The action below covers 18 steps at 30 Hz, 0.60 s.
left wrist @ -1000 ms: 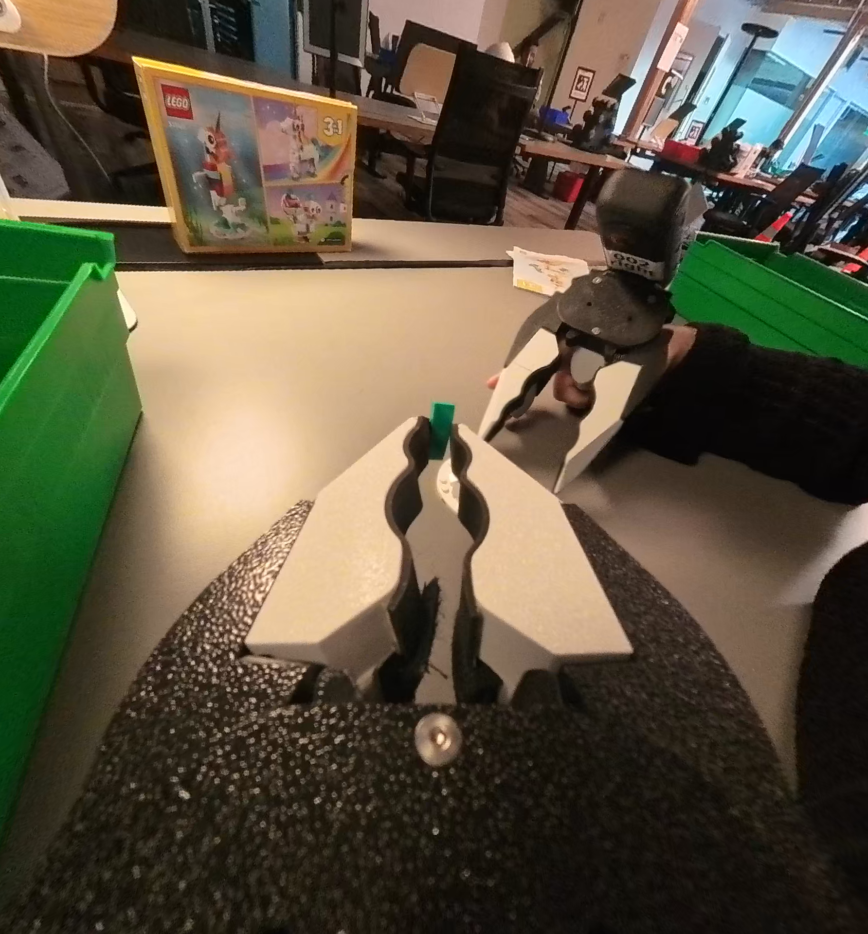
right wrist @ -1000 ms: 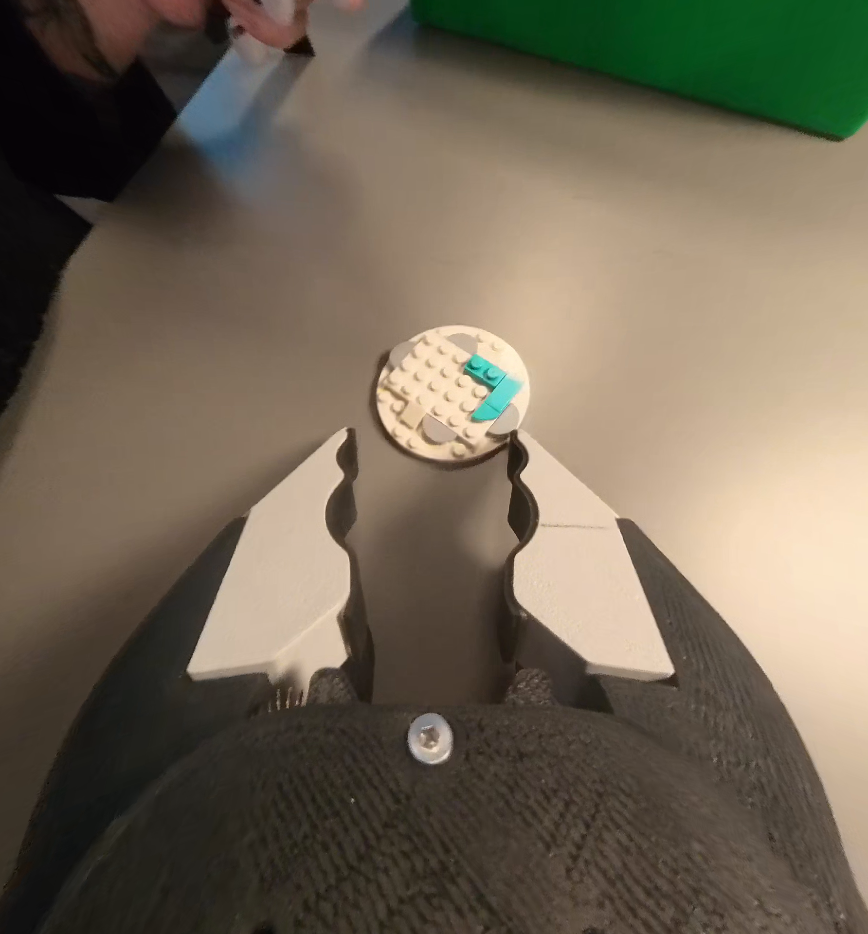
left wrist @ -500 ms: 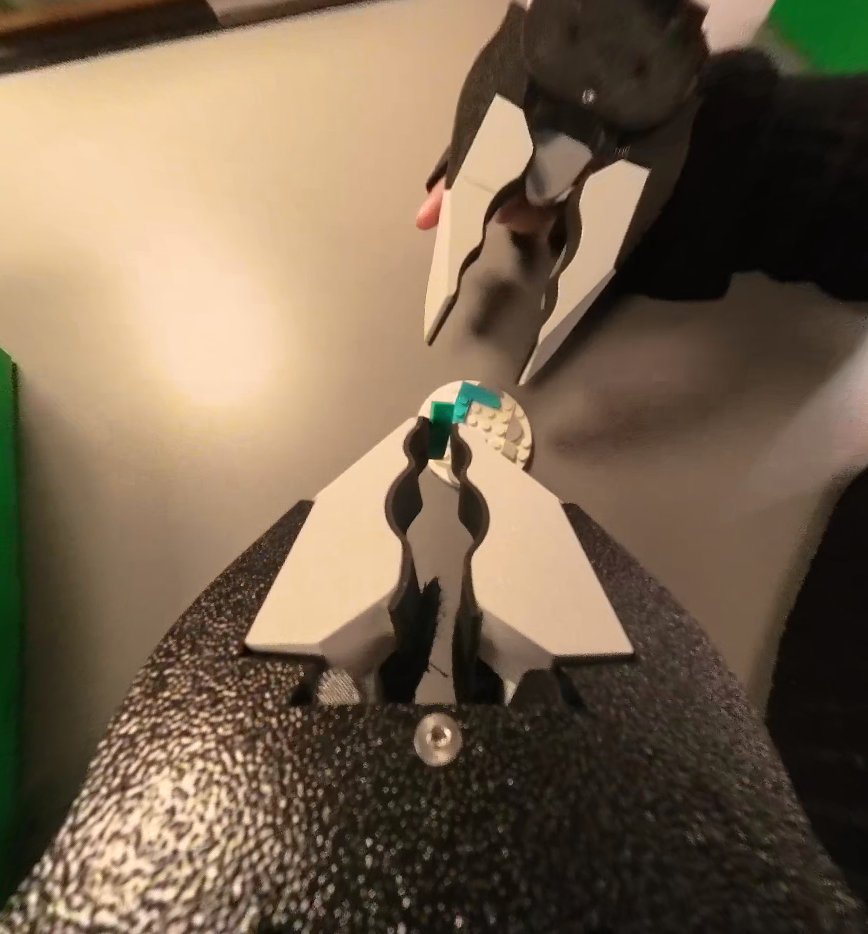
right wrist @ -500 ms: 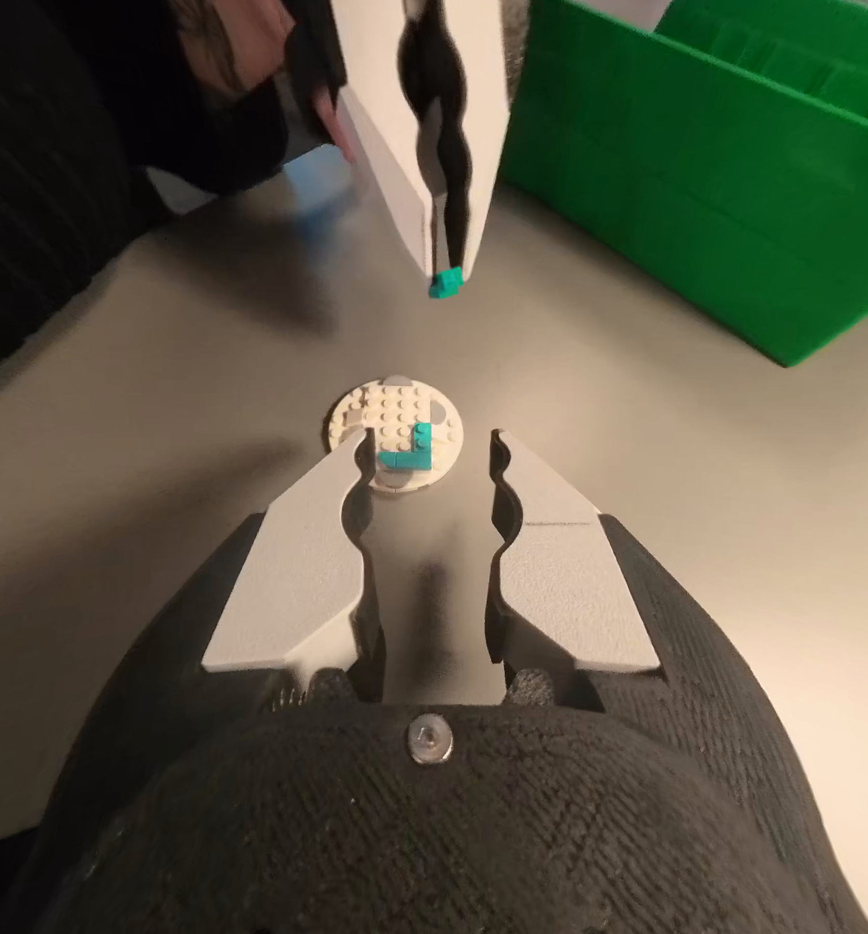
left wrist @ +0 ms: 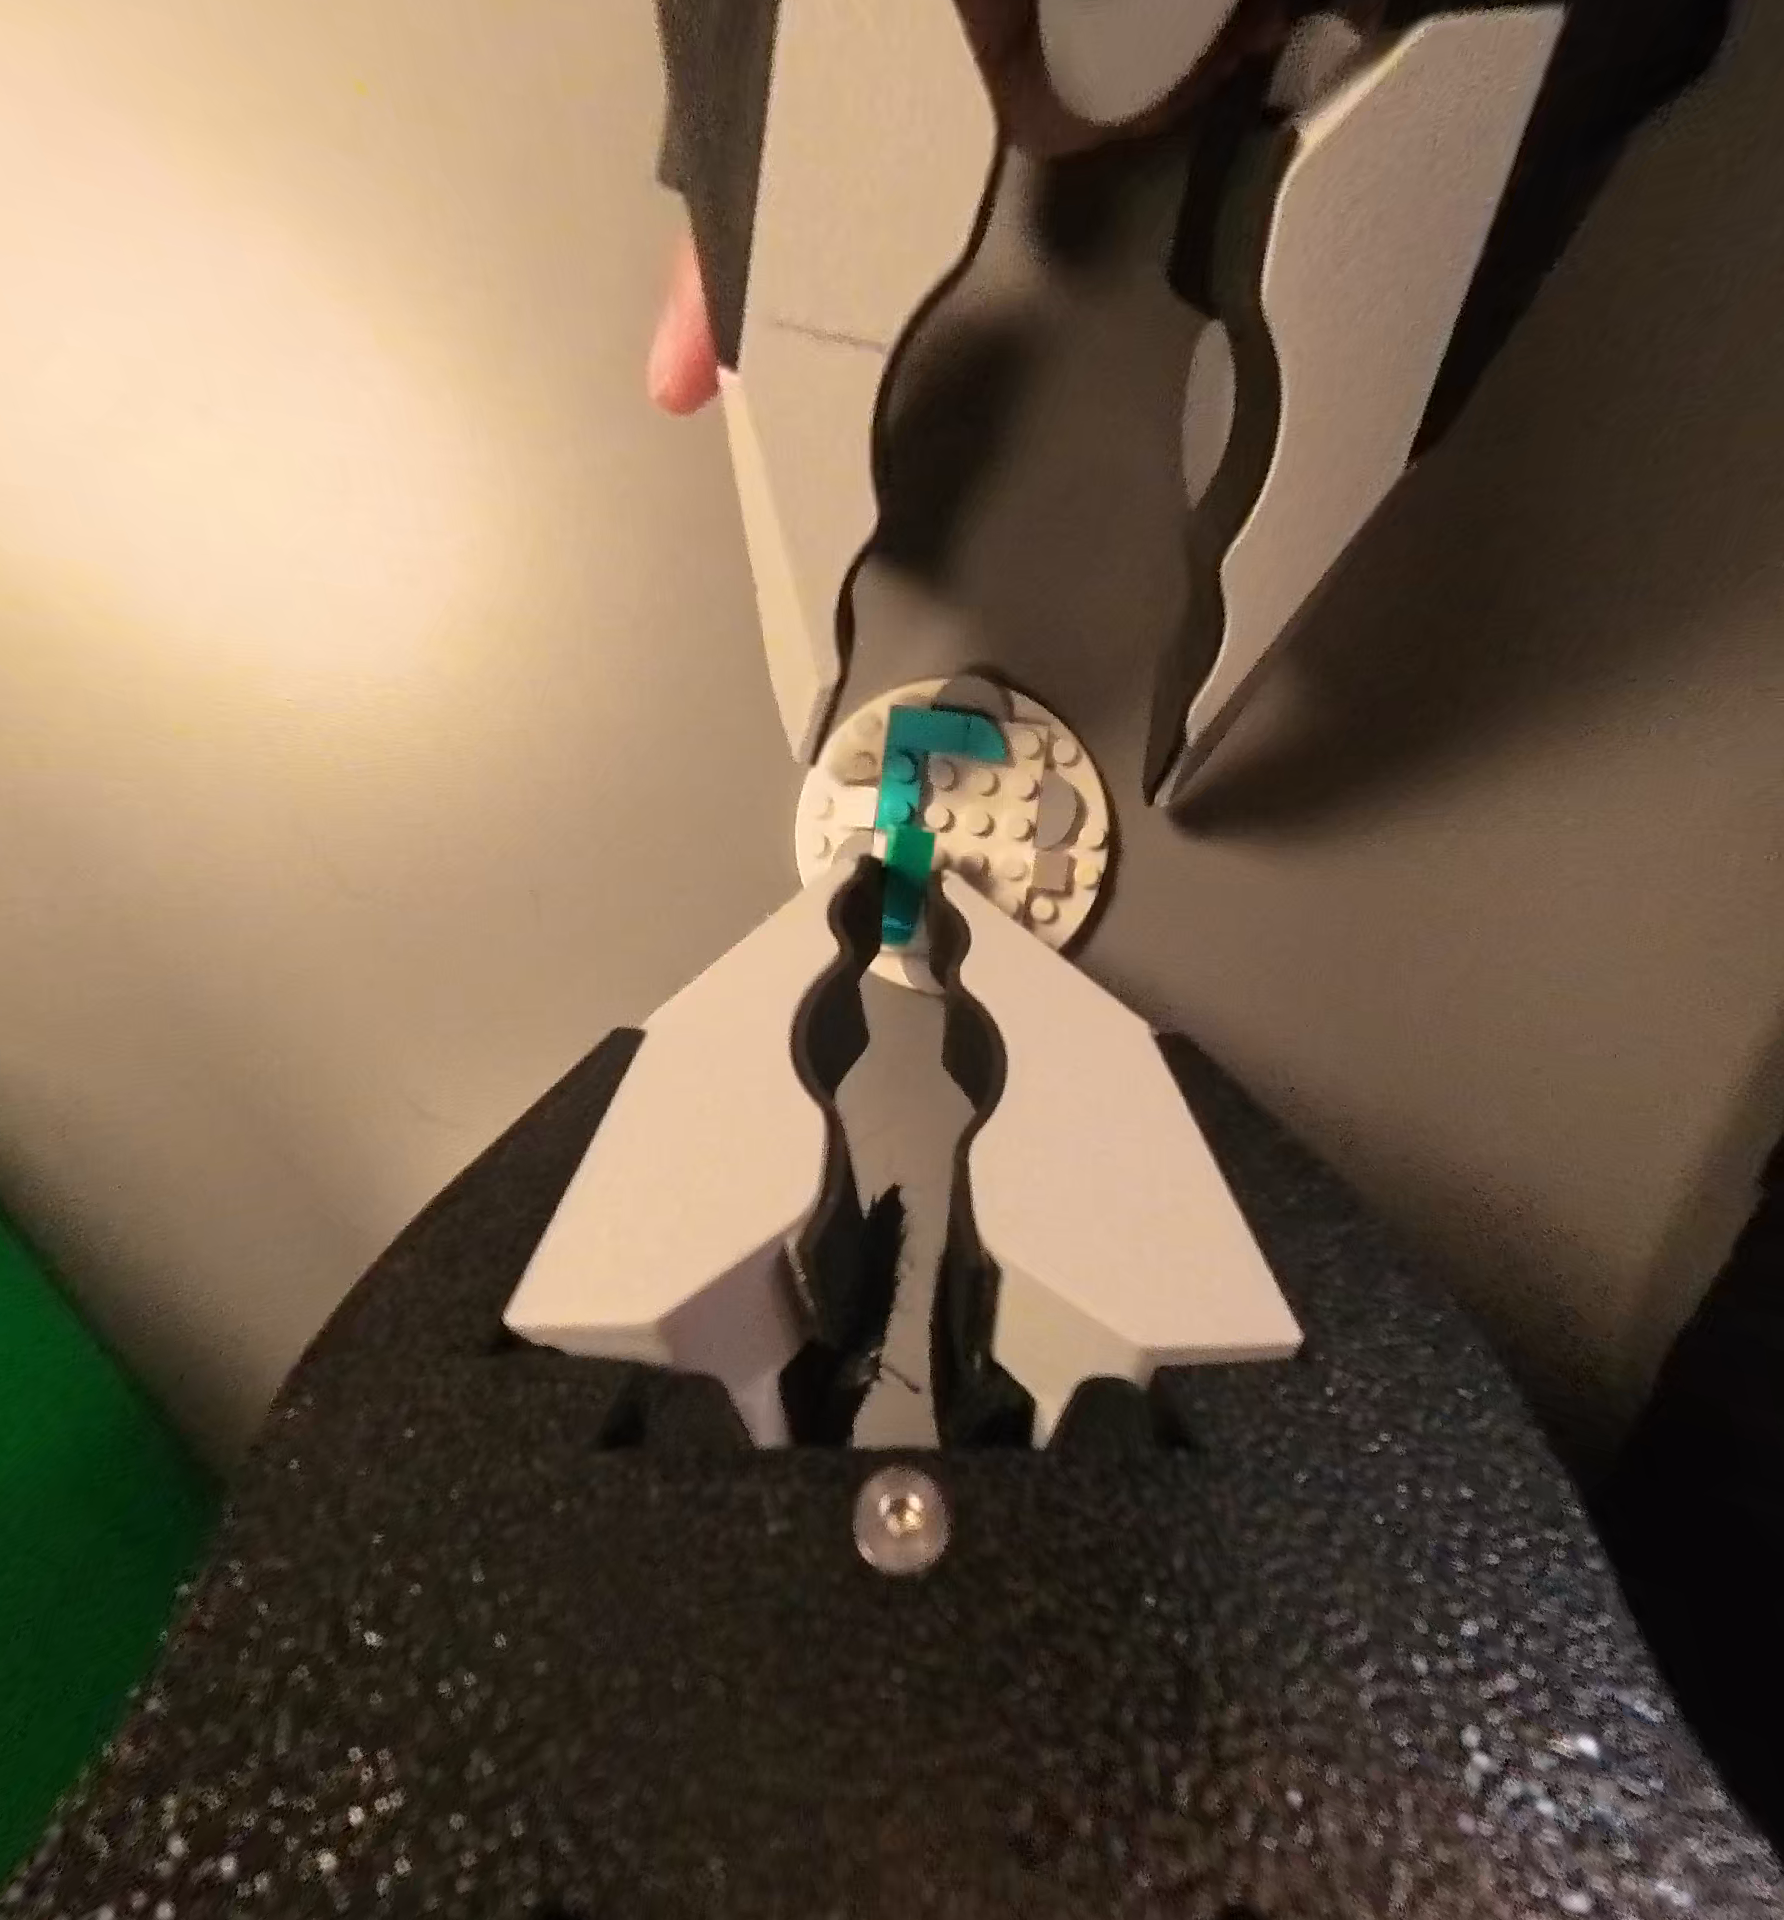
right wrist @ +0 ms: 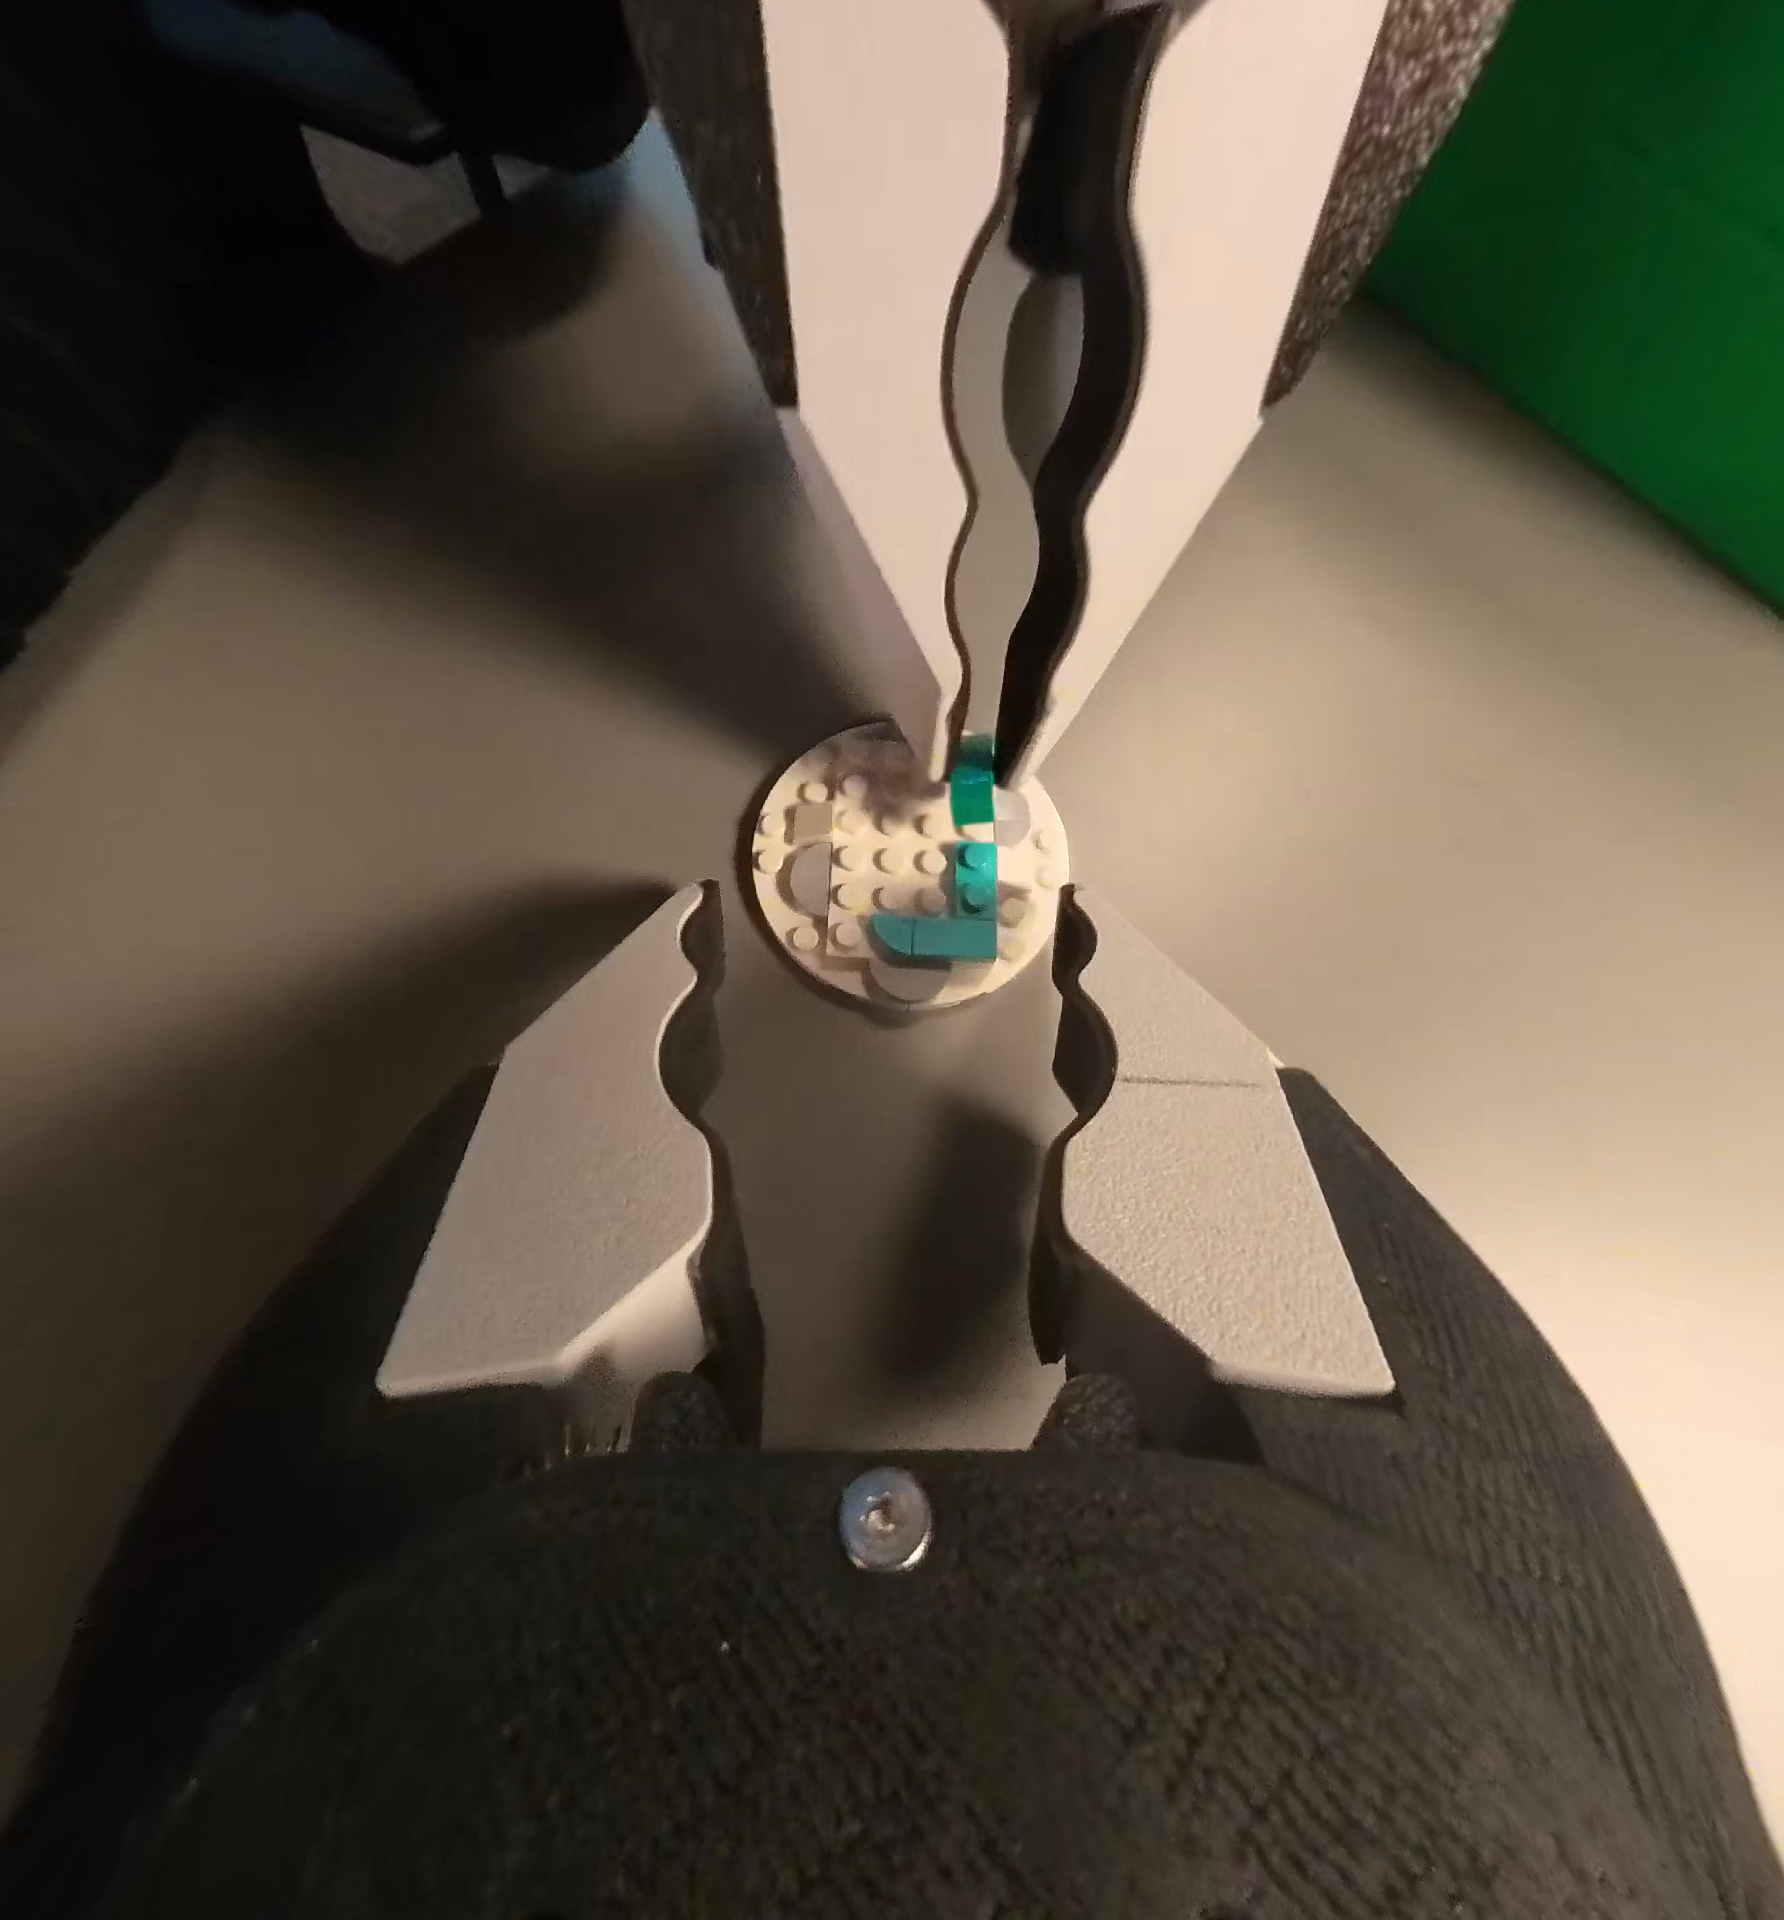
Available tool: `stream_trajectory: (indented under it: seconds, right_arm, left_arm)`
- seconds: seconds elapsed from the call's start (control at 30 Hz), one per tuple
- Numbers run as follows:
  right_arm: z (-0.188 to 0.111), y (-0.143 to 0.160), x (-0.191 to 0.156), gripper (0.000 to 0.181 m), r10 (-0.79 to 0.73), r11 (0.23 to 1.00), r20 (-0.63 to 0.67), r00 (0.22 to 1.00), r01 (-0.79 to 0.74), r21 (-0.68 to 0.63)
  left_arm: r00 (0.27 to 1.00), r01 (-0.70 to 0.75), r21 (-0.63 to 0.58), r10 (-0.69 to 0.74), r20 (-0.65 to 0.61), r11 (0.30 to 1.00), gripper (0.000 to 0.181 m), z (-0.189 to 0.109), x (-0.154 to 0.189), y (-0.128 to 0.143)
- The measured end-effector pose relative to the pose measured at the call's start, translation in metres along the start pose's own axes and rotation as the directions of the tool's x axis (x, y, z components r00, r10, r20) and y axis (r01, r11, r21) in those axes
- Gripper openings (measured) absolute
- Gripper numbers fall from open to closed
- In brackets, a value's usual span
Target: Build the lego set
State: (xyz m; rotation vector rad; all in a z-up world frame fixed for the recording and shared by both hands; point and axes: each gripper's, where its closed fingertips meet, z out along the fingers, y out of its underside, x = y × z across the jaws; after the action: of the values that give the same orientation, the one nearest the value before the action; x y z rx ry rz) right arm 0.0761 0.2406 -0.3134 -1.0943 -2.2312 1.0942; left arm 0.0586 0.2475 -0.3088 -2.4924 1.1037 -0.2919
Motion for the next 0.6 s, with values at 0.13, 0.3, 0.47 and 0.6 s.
stream_trajectory:
  seconds: [0.13,0.3,0.47,0.6]
  right_arm:
    - [0.0021,0.0020,-0.0007,0.065,0.010,1.000,0.003,1.000,-0.010,-0.018]
    - [0.0051,0.0044,-0.0017,0.068,-0.001,0.999,-0.002,1.000,0.001,-0.043]
    - [0.0055,0.0045,-0.0005,0.068,0.003,0.999,-0.010,1.000,-0.004,-0.044]
    - [0.0054,0.0045,0.0002,0.067,0.008,0.999,-0.012,1.000,-0.008,-0.044]
  left_arm:
    - [0.999,-0.023,-0.039,0.022,-0.029,0.999,0.006,0.0033,0.0008,0.0003]
    - [0.999,-0.023,-0.059,0.021,-0.035,0.998,0.006,0.0044,-0.0021,-0.0025]
    - [0.999,-0.006,-0.057,0.003,-0.043,0.998,0.006,0.0052,-0.0022,-0.0052]
    - [0.997,0.038,-0.057,-0.042,-0.063,0.998,0.005,0.0066,-0.0015,-0.0045]
